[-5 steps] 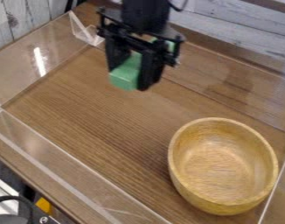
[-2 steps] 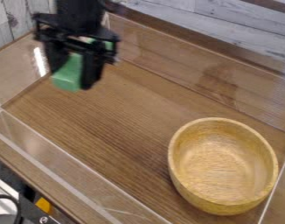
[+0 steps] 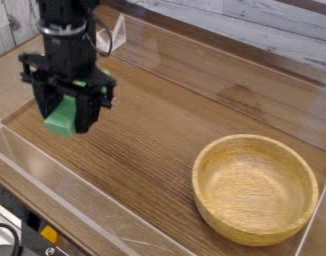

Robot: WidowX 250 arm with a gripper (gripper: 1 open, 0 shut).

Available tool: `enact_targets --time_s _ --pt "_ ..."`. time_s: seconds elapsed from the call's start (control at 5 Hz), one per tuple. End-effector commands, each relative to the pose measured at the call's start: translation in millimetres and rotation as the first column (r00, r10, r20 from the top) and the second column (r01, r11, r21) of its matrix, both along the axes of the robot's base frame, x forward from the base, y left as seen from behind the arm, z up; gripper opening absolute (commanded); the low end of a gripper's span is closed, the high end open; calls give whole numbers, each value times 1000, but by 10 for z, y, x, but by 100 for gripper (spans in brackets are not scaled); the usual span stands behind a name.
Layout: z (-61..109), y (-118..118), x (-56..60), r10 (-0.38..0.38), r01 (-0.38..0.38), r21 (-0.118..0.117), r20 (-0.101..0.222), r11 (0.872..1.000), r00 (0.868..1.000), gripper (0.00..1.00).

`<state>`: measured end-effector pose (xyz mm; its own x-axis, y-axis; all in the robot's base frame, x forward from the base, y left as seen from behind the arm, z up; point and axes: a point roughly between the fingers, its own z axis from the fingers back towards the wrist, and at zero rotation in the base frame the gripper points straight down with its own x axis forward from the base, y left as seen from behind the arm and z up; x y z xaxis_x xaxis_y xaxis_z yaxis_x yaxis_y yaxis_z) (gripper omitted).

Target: Remove the green block from inside the brown bowl and put it on the table

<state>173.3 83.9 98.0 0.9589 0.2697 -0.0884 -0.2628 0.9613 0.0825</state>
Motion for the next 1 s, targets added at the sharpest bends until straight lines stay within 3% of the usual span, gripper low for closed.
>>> enact_targets --time_s 0.0,0.2,0.6,0.8 --pt "-122 152 35 -24 24 19 29 1000 999 0" --pt "-200 261 79 -49 48 15 36 999 998 0" --pt "-535 206 232 -24 24 2 46 1000 999 0" --pt "-491 210 216 -86 86 -4 51 996 995 0"
